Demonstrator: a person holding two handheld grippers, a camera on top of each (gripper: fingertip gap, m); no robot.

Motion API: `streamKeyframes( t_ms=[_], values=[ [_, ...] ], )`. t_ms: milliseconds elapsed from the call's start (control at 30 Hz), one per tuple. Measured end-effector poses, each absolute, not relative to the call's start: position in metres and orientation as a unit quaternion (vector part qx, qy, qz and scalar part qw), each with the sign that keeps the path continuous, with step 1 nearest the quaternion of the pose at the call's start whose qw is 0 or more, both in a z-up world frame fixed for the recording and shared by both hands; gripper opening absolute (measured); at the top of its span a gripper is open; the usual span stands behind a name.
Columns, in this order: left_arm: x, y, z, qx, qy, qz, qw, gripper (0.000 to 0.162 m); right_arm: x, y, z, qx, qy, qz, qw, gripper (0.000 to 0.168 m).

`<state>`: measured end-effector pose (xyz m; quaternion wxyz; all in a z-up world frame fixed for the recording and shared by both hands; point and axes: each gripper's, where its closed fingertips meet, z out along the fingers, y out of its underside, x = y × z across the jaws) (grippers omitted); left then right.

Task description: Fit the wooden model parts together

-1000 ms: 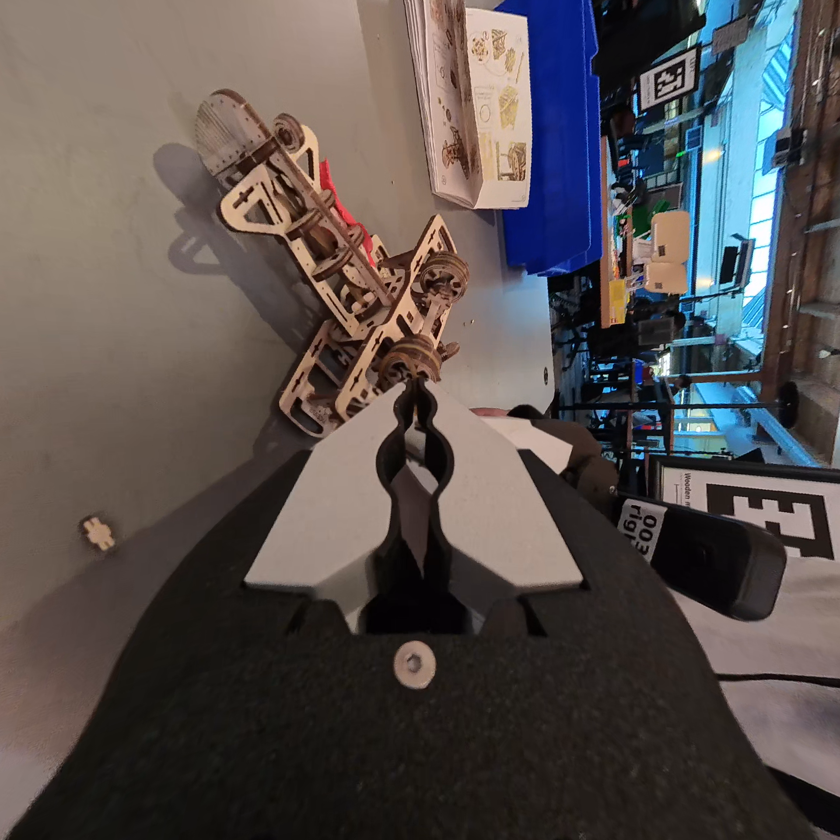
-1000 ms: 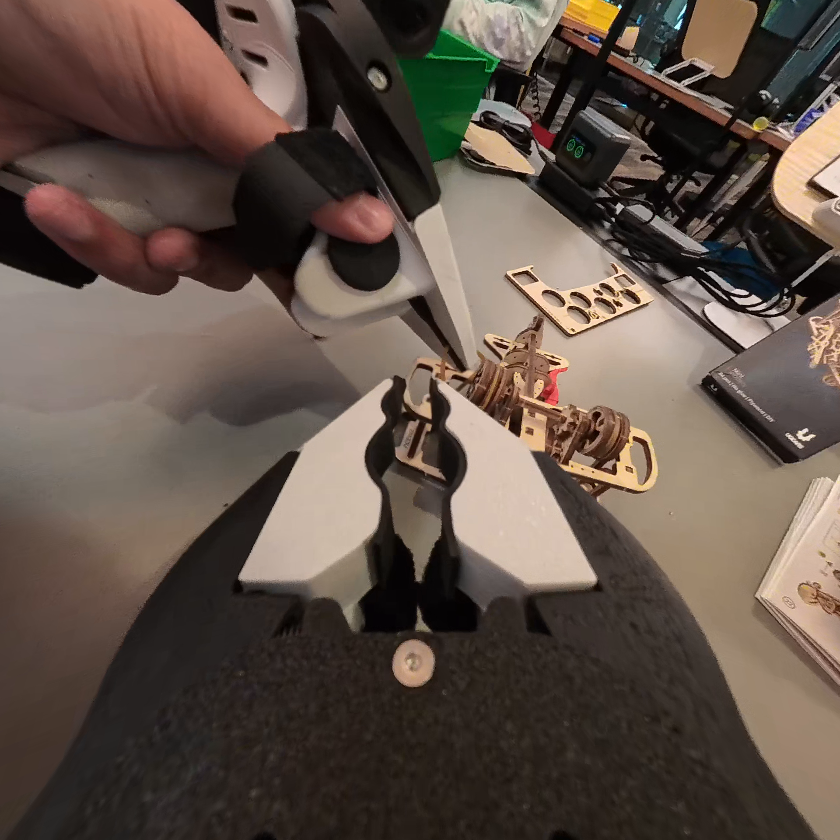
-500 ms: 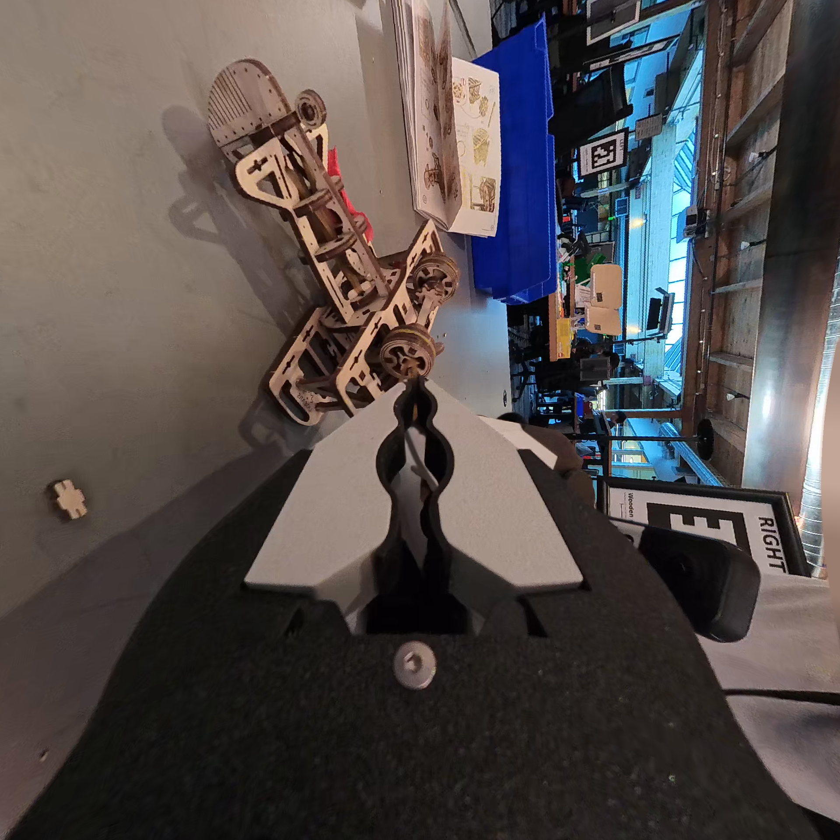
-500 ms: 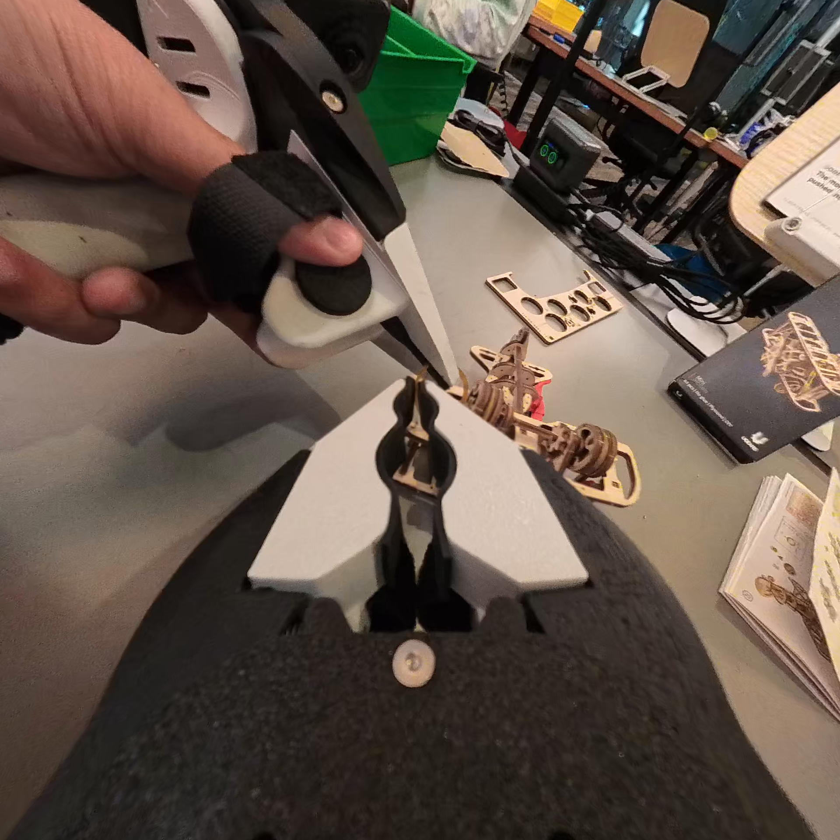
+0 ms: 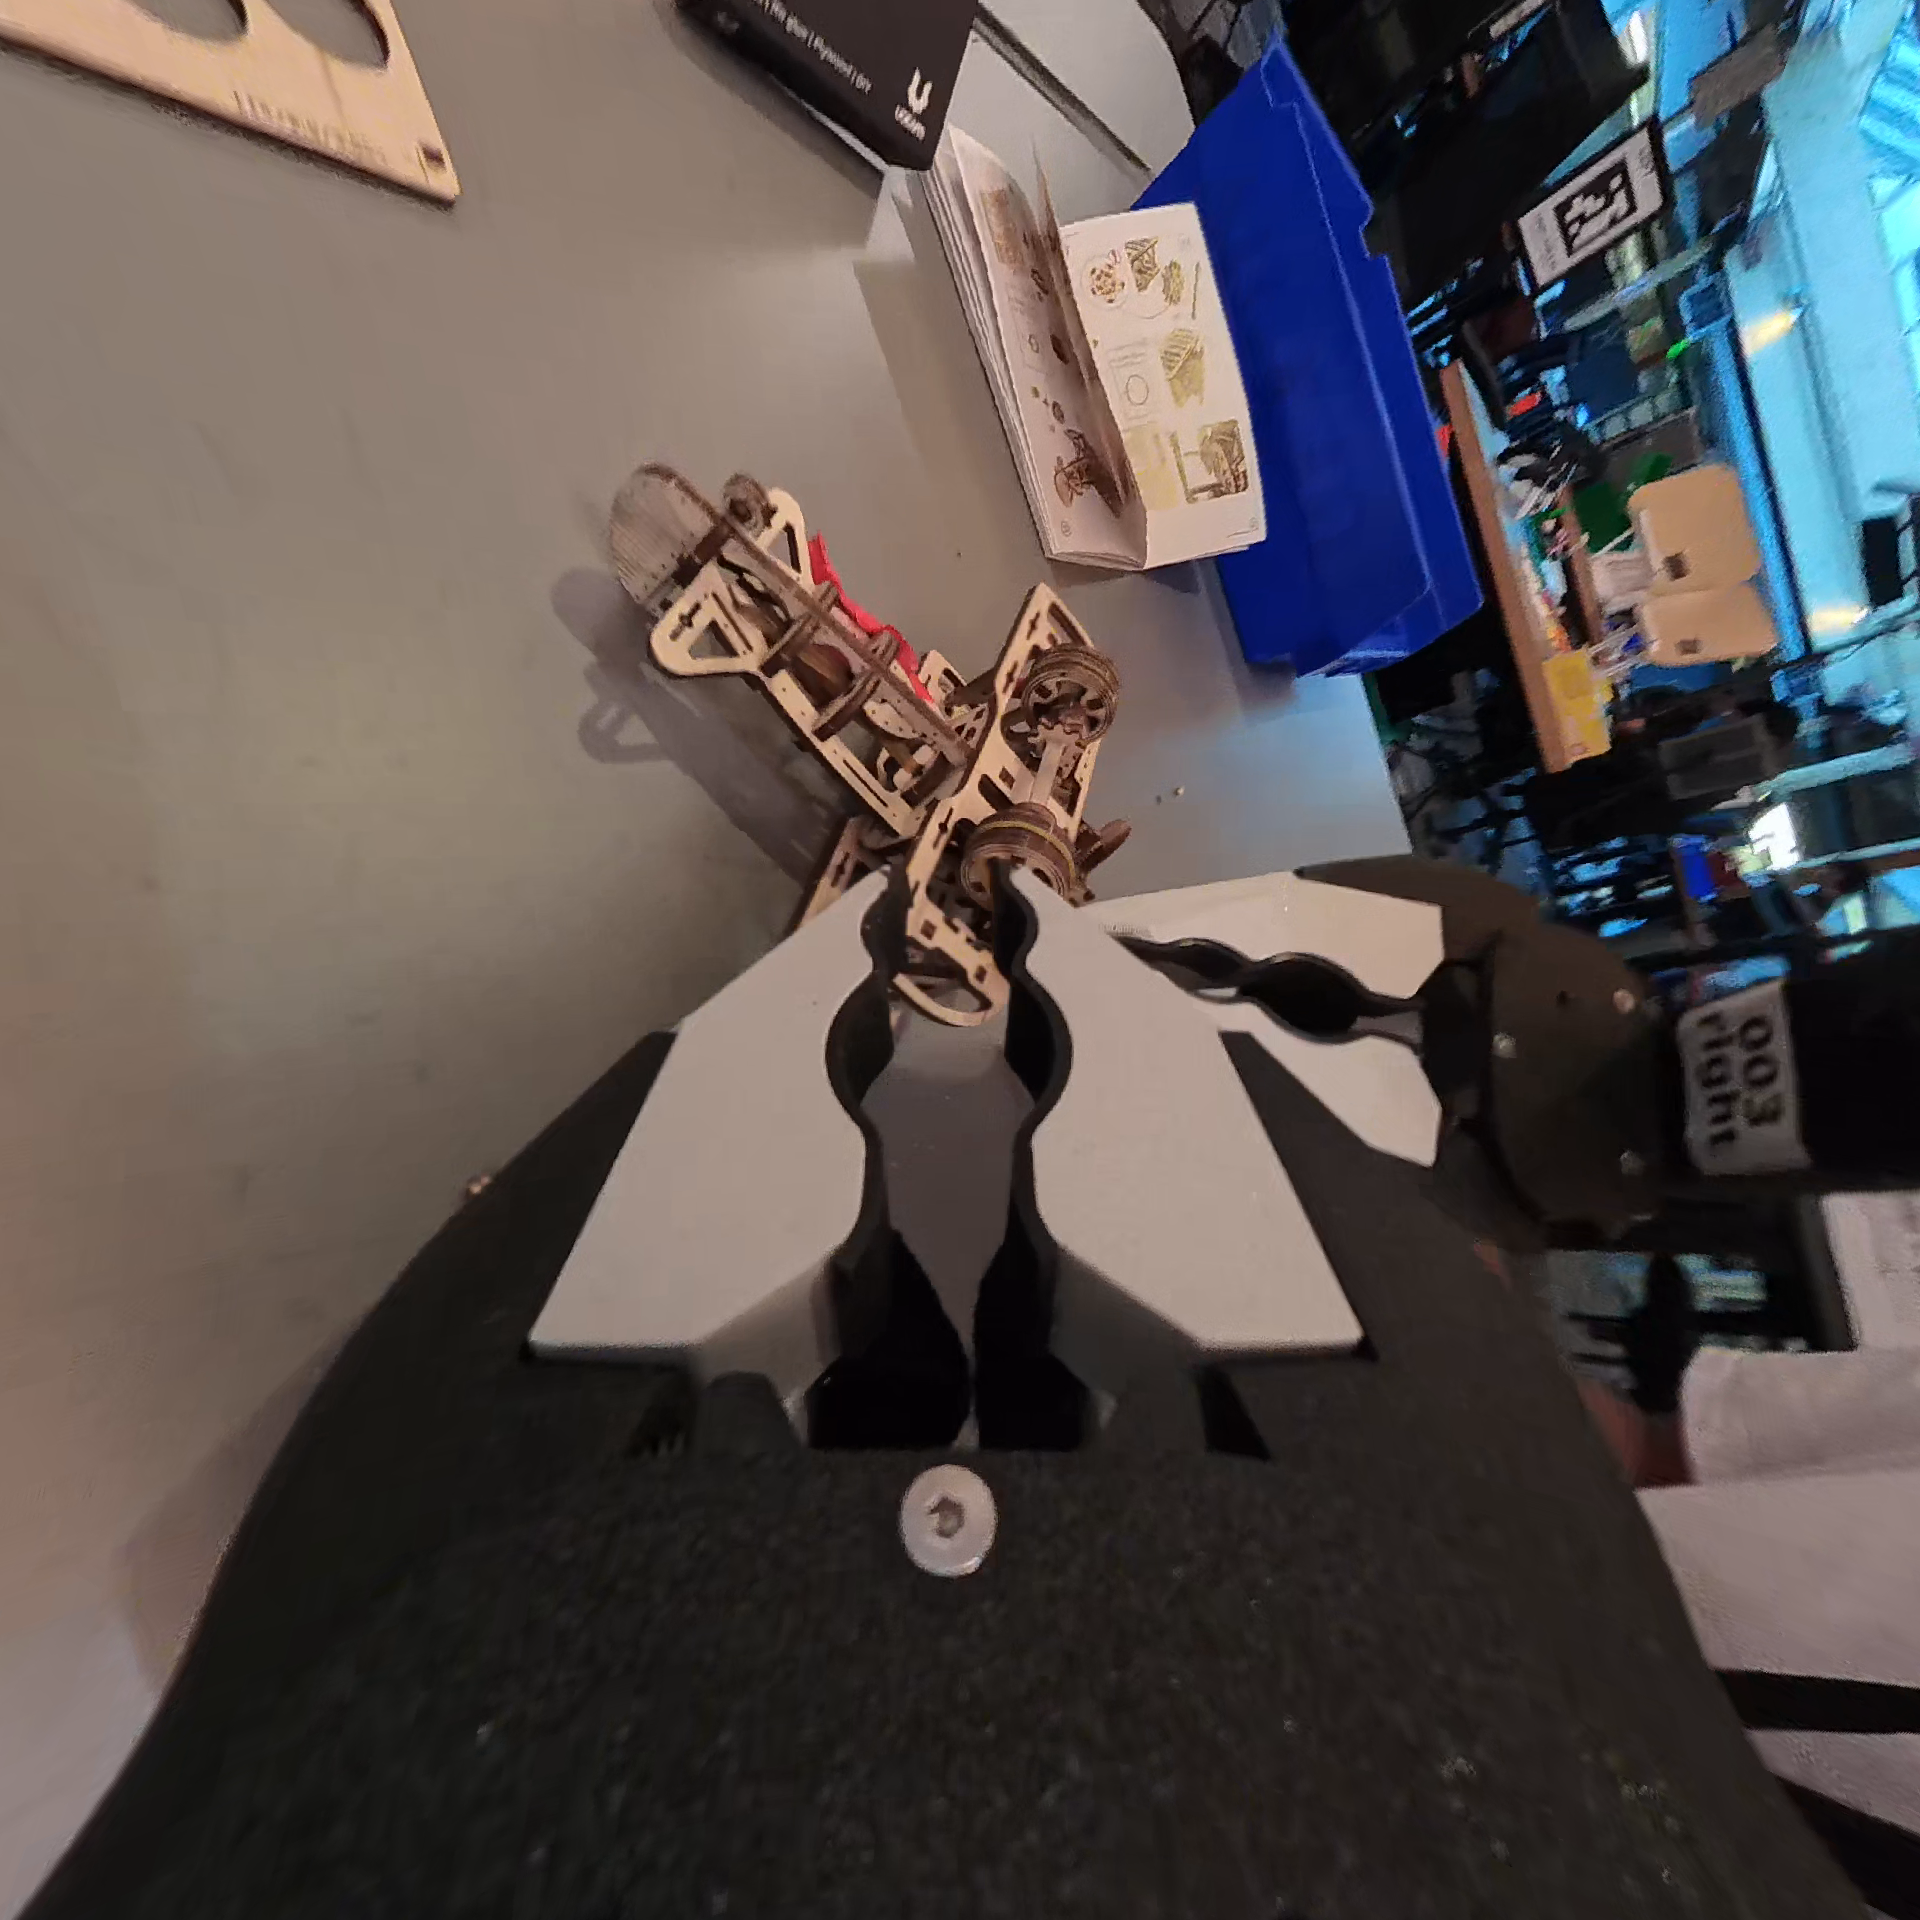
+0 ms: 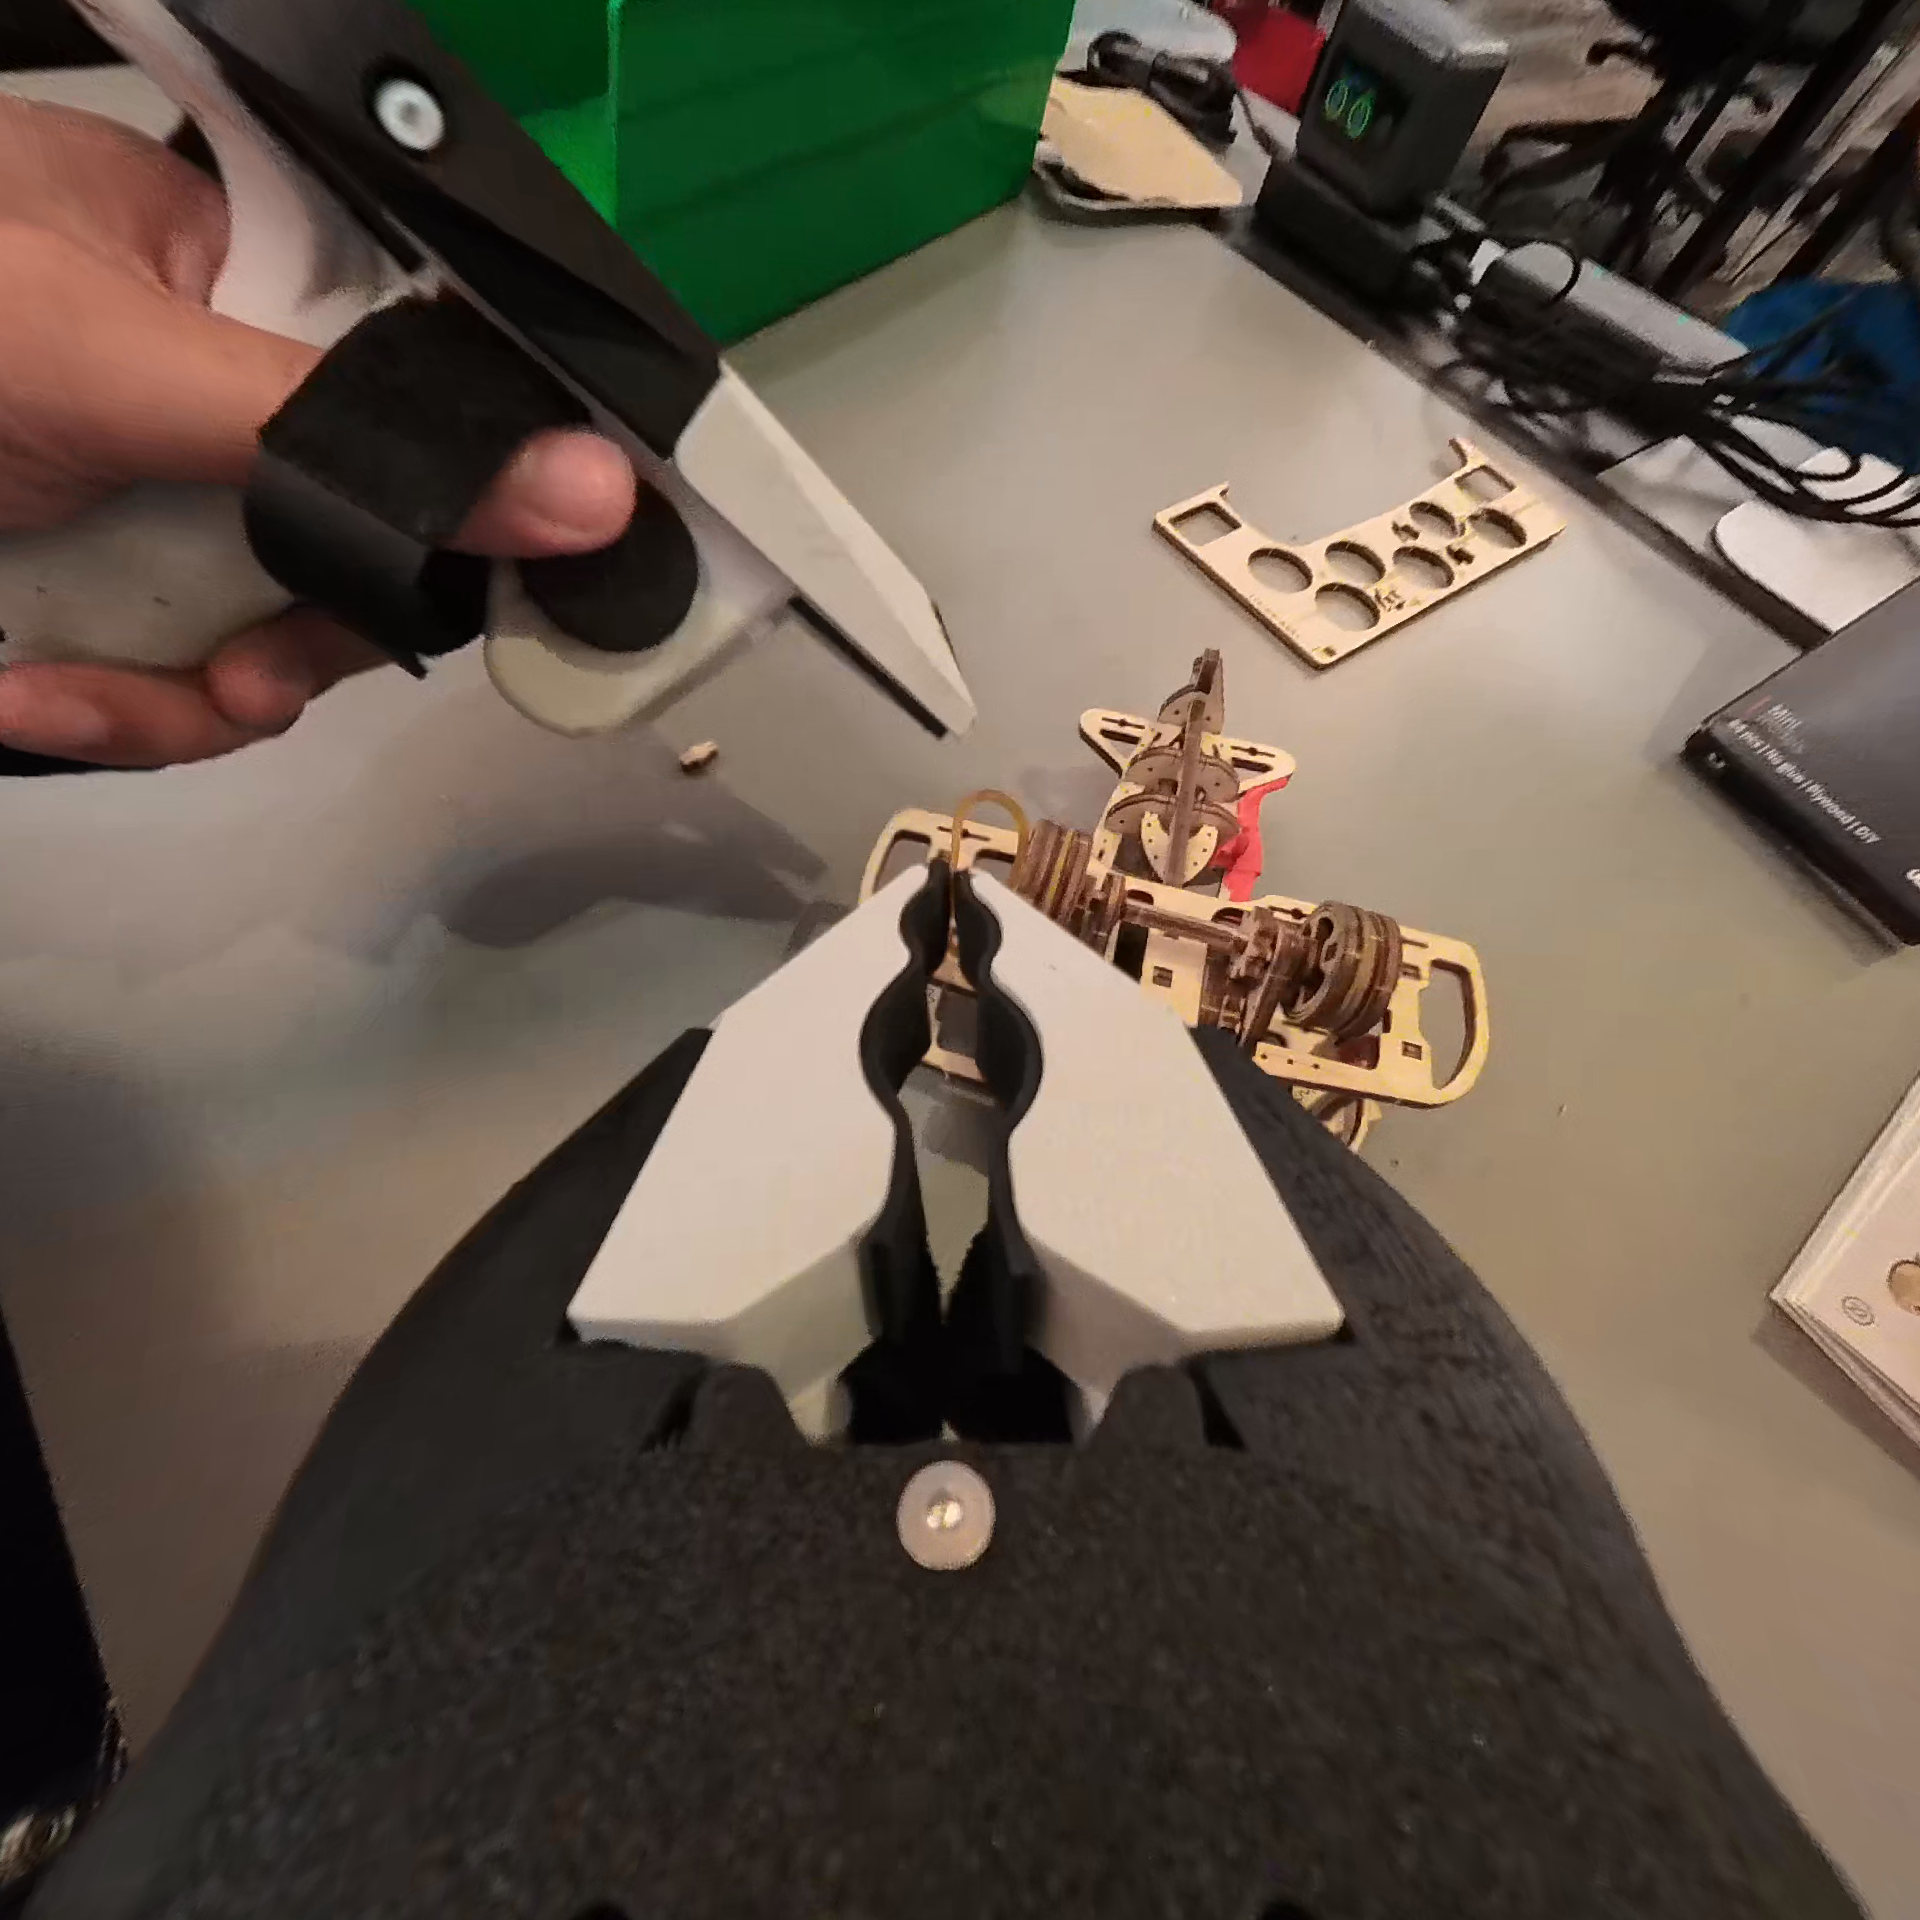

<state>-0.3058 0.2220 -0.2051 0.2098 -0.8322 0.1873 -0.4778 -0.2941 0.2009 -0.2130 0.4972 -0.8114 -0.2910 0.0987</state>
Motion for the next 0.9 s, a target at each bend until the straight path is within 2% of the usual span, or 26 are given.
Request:
streamKeyframes(
  t_ms=[167, 333, 533, 900],
  values=[
    [-0.309, 0.221, -0.214, -0.801, 0.374, -0.377, 0.276, 0.001, -0.295, 0.201, -0.215, -0.843, -0.274, 0.129, 0.446, 0.000],
    [-0.305, 0.223, -0.199, -0.724, 0.492, -0.329, 0.354, 0.000, -0.299, 0.193, -0.215, -0.873, -0.243, 0.199, 0.374, 0.000],
    [-0.300, 0.220, -0.186, -0.693, 0.490, -0.374, 0.375, 0.000, -0.300, 0.197, -0.219, -0.875, -0.246, 0.196, 0.367, 0.000],
    [-0.299, 0.215, -0.200, -0.689, 0.494, -0.393, 0.355, 0.000, -0.299, 0.203, -0.212, -0.872, -0.216, 0.240, 0.368, 0.000]
  ],
)
